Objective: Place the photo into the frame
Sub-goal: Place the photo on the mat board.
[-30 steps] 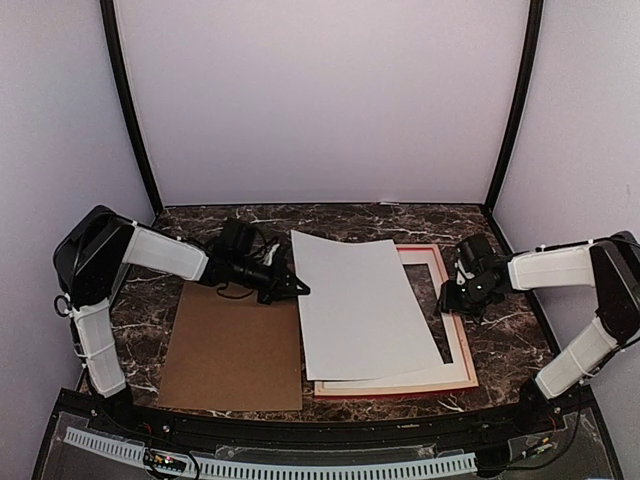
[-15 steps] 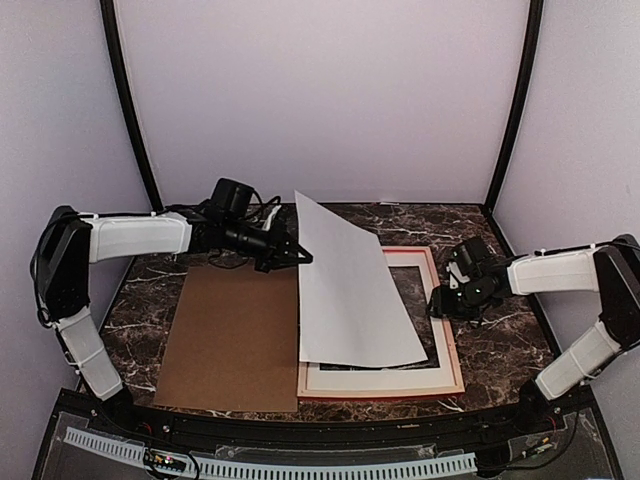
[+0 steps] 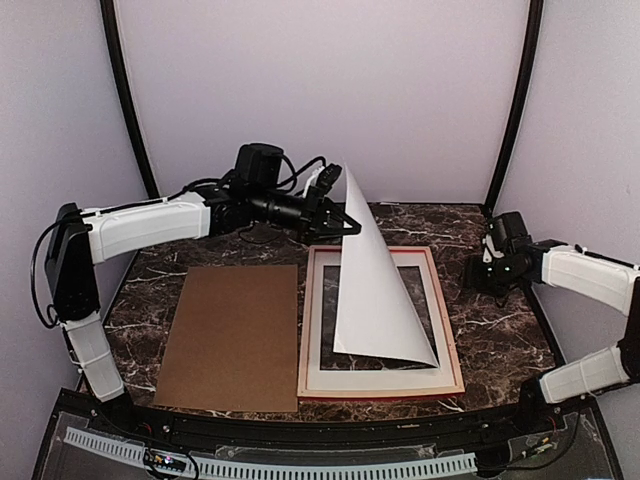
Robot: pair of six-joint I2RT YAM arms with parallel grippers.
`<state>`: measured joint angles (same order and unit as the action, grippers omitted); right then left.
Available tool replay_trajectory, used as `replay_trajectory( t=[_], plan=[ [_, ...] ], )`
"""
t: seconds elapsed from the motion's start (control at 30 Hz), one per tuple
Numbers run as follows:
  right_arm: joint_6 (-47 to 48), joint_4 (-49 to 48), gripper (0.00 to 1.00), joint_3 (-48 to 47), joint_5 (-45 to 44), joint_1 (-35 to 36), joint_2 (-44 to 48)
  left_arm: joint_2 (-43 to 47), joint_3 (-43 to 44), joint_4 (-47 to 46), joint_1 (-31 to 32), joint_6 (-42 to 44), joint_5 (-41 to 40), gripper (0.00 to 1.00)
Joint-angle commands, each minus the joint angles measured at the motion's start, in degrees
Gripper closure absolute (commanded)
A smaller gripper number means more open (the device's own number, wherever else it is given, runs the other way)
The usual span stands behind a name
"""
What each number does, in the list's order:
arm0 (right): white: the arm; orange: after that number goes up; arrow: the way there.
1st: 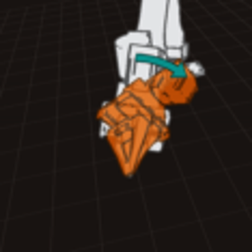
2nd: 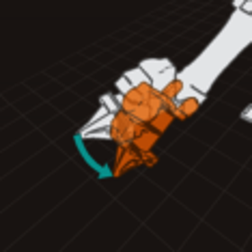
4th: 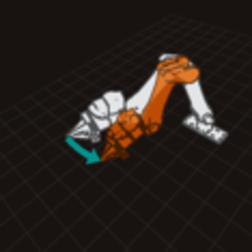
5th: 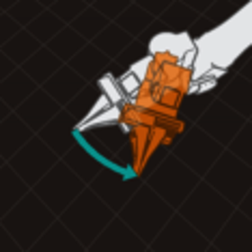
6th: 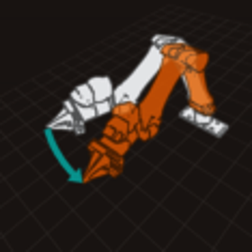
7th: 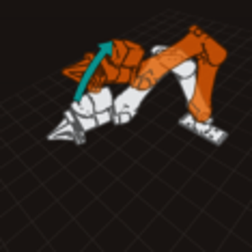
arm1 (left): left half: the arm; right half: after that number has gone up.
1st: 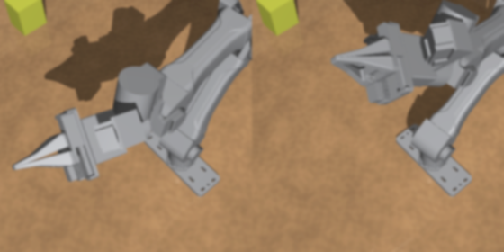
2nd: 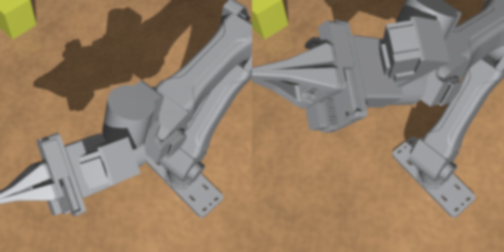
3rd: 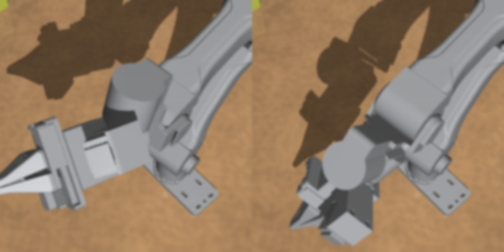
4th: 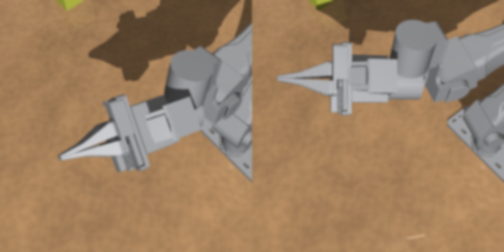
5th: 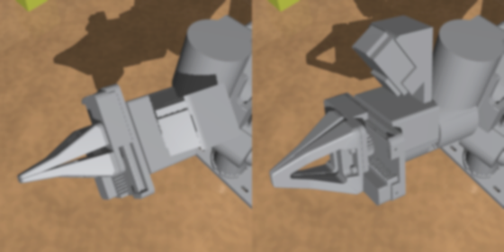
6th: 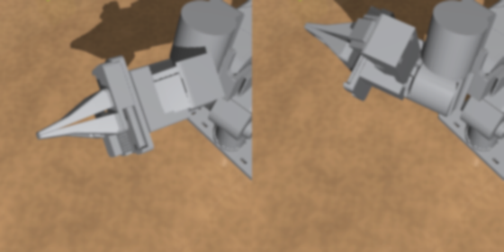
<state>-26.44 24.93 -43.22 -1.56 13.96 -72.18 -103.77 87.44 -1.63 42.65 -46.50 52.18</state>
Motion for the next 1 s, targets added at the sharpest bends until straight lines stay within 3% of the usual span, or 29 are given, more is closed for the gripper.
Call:
replay_trajectory(
  t=[0.0, 0.2, 0.5, 0.67, 0.97],
  plan=[
    [1.49, 3.24, 0.39, -0.71, -1.28, -3.98, 1.95, -2.4, 2.32, -4.3, 1.51, -1.82, 4.18, 1.0],
    [1.91, 2.36, 0.39, 0.68, 0.05, -6.27, 1.85, -3.96, -0.03, -9.72, 2.21, -2.89, 5.29, 1.0],
    [1.83, 0.94, 0.39, 2.18, 1.14, -6.75, 0.93, -4.98, 0.08, -4.79, 2.47, 0.38, 2.14, 1.0],
    [1.78, 0.89, 0.39, 2.09, 1.16, -6.75, 0.91, -6.08, 4.46, -3.47, 3.05, 2.4, 3.27, 1.0],
    [1.87, 0.86, 0.39, 2.09, 1.31, -7.53, 1.0, -10.83, 21.42, 4.87, 5.63, 8.05, 5.64, 1.0]
  ],
)
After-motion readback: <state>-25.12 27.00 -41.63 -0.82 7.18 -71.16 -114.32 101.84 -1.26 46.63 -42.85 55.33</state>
